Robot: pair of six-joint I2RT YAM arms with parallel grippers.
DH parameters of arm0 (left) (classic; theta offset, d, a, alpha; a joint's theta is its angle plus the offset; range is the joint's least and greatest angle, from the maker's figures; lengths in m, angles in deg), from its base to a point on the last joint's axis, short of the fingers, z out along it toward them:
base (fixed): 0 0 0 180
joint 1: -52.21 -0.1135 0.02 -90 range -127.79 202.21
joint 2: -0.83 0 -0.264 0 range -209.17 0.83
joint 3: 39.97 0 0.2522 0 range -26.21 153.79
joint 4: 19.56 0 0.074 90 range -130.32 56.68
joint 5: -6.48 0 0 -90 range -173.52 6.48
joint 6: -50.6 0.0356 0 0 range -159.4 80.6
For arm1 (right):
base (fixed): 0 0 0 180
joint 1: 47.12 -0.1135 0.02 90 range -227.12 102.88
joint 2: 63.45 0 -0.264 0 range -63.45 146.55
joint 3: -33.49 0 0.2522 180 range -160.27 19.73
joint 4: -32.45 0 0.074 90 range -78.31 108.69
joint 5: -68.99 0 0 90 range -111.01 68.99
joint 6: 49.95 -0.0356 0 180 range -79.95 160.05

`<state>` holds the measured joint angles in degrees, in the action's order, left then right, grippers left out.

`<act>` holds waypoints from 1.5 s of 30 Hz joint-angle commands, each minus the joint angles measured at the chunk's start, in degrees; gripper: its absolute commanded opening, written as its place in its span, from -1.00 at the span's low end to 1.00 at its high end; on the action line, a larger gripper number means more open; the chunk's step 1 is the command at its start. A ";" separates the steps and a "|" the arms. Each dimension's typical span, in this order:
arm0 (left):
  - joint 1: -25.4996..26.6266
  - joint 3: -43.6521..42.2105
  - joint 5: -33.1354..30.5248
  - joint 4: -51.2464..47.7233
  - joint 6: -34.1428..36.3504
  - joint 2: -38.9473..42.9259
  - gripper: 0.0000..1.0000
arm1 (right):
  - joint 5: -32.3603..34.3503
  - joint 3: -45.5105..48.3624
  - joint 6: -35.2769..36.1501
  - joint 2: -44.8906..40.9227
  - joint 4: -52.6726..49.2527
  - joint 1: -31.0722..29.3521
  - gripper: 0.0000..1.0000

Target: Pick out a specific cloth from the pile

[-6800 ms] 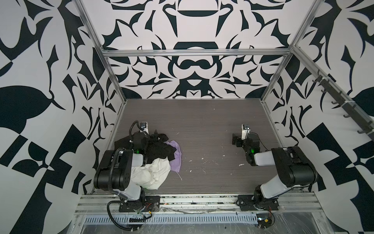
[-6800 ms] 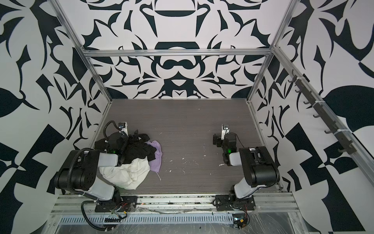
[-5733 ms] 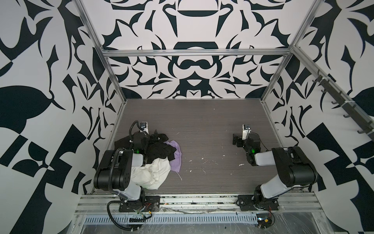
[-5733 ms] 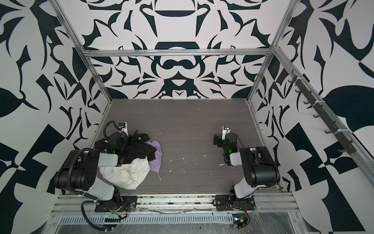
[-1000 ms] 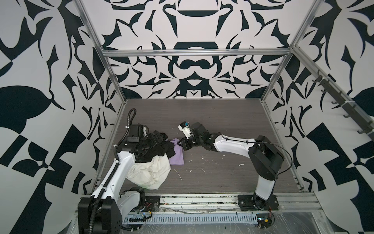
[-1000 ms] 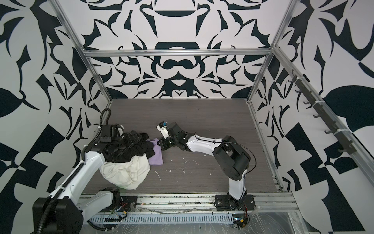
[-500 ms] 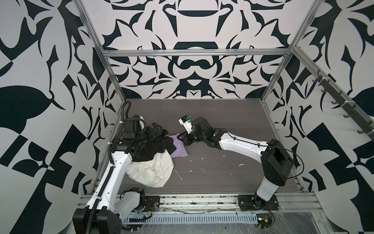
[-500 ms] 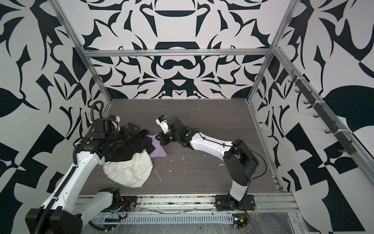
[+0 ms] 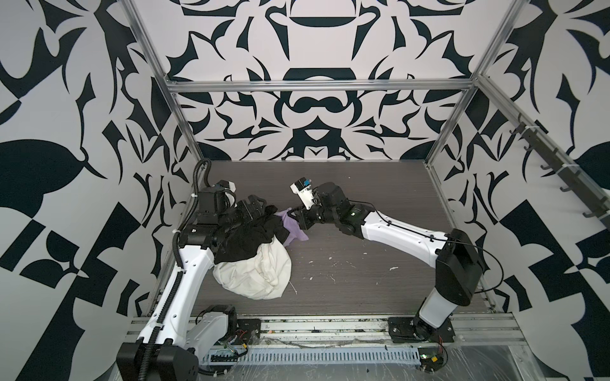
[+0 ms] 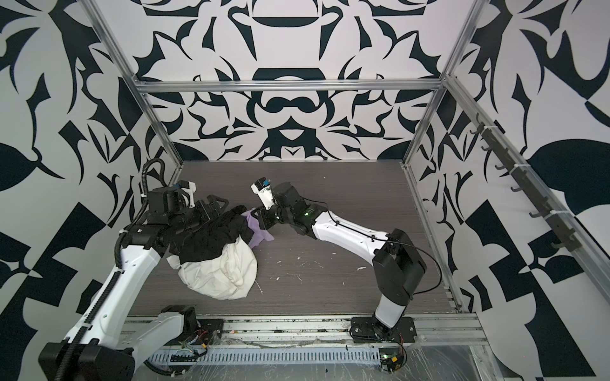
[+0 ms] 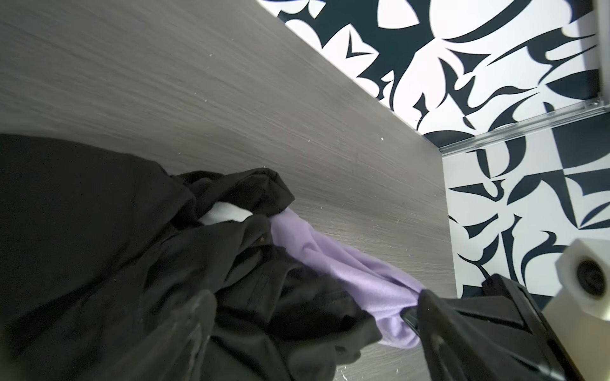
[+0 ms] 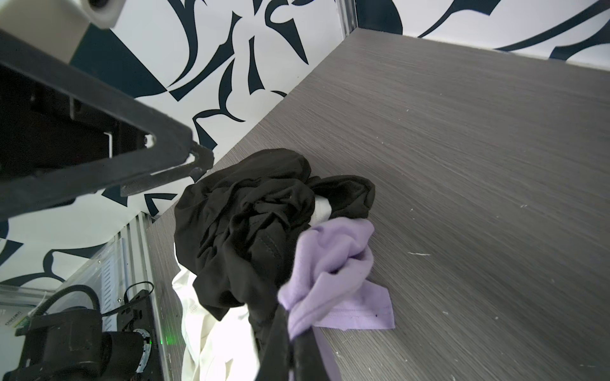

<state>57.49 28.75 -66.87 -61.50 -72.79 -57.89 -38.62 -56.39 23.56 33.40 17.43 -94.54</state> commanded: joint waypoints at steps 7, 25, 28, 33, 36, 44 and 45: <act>0.15 1.16 2.07 1.90 1.38 0.42 0.95 | 2.49 -7.57 4.20 -5.45 3.02 0.40 -1.00; 0.16 -1.30 5.60 10.02 6.08 -0.42 0.92 | 3.04 -17.27 9.16 -5.97 -2.32 0.86 -1.00; 0.70 -2.48 8.56 14.22 7.08 -1.35 0.86 | 3.18 -18.55 9.79 -6.11 -2.96 1.11 -1.00; 3.51 -3.57 10.77 18.57 11.26 -2.24 0.83 | 3.43 -18.70 10.79 -6.80 -3.23 1.62 -1.00; 4.43 -5.19 12.19 22.06 13.53 -2.32 0.79 | 3.18 -18.04 10.71 -7.19 -2.95 1.91 -1.00; 6.88 -12.14 13.34 39.00 18.90 -6.15 0.71 | 1.96 -15.67 9.68 -7.65 -0.69 2.68 -1.00; 7.19 -12.23 13.29 40.27 19.48 -6.95 0.71 | 1.86 -15.28 9.48 -7.77 -0.36 2.76 -1.00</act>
<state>63.89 17.50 -54.92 -29.92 -57.12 -63.25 -35.84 -71.58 33.15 28.66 10.88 -92.15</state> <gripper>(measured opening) 0.858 0.048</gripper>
